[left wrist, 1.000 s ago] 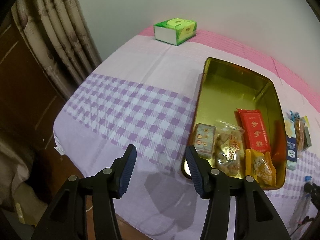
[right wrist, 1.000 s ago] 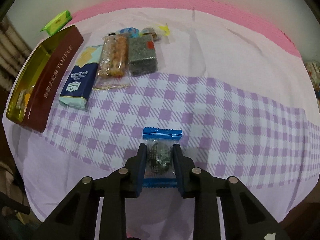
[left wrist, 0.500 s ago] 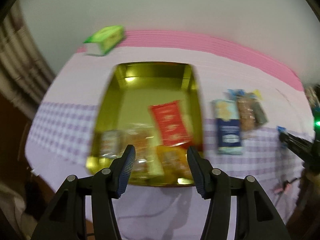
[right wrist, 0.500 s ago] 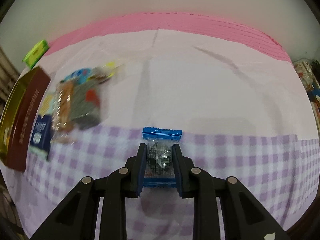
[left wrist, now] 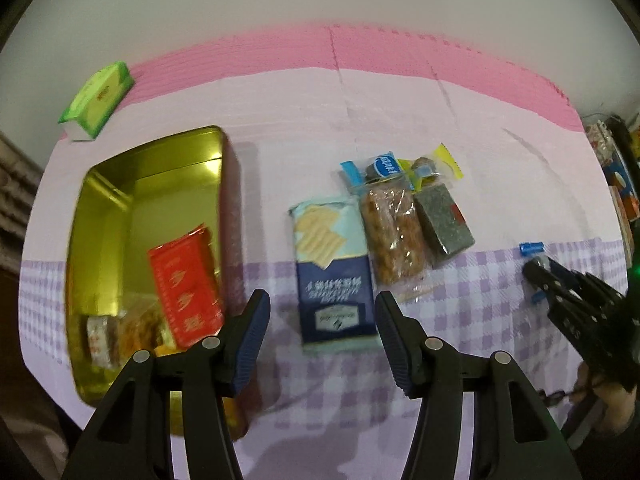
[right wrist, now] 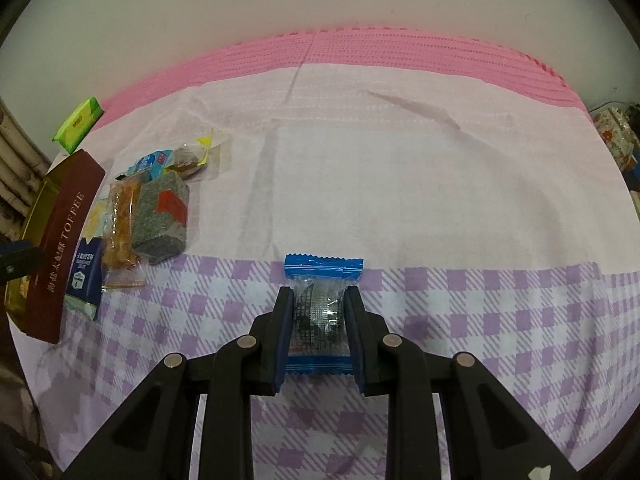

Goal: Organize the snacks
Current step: 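Grasp the soda cracker pack with the left gripper, then carry the soda cracker pack into the gold tin and open the left gripper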

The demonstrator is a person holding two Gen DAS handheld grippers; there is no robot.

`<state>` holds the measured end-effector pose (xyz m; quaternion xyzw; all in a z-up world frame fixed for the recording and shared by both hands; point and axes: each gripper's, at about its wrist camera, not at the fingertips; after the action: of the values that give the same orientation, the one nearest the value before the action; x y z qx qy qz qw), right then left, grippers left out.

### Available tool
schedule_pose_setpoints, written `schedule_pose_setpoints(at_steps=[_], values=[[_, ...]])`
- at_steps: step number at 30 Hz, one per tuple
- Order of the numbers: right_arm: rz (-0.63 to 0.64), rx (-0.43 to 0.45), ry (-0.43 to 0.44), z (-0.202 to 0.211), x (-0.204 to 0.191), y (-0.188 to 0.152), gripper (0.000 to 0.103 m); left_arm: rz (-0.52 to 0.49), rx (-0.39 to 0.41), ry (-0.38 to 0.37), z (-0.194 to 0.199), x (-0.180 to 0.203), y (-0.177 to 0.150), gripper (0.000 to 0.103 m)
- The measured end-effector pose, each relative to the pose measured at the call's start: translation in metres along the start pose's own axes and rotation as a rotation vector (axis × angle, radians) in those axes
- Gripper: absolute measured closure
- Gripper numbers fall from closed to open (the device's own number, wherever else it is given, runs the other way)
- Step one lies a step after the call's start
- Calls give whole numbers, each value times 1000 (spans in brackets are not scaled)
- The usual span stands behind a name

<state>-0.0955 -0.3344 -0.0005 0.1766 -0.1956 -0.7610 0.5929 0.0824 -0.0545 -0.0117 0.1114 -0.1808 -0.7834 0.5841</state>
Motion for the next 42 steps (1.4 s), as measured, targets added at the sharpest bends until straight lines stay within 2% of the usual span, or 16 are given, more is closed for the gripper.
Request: schedule_pose_setpoints(at_steps=[2, 4, 7, 10, 14, 24, 27, 32, 42], values=[[3, -4, 2, 4, 14, -9, 79, 18, -24, 3, -12, 0, 6, 47], [12, -3, 3, -5, 0, -3, 79, 36, -45, 5, -21, 0, 9, 47], [15, -7, 4, 6, 13, -9, 79, 53, -78, 5, -35, 2, 14, 47], [7, -14, 11, -5, 3, -1, 79, 68, -97, 3, -45, 1, 18, 47], [4, 3, 57, -3, 8, 1, 79, 66, -109, 5, -54, 2, 21, 47], [5, 5, 62, -7, 1, 9, 79, 74, -120, 17, -77, 2, 27, 48], [5, 5, 63, -9, 0, 11, 79, 48, -105, 29, -75, 8, 24, 52], [8, 5, 62, -10, -2, 9, 79, 29, -100, 28, -69, 19, 14, 52], [17, 11, 49, -14, -5, 13, 79, 34, -98, -3, -41, 15, -8, 53]])
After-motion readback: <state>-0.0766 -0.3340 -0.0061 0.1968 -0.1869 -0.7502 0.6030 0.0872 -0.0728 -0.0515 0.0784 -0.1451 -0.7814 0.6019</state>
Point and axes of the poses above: each gripper's, at about its wrist camera, not at the fingertips, and z roughly against the way its jaws point, x to its right, y to its top, and after that the axes turned 4 degrees about x, right-handed
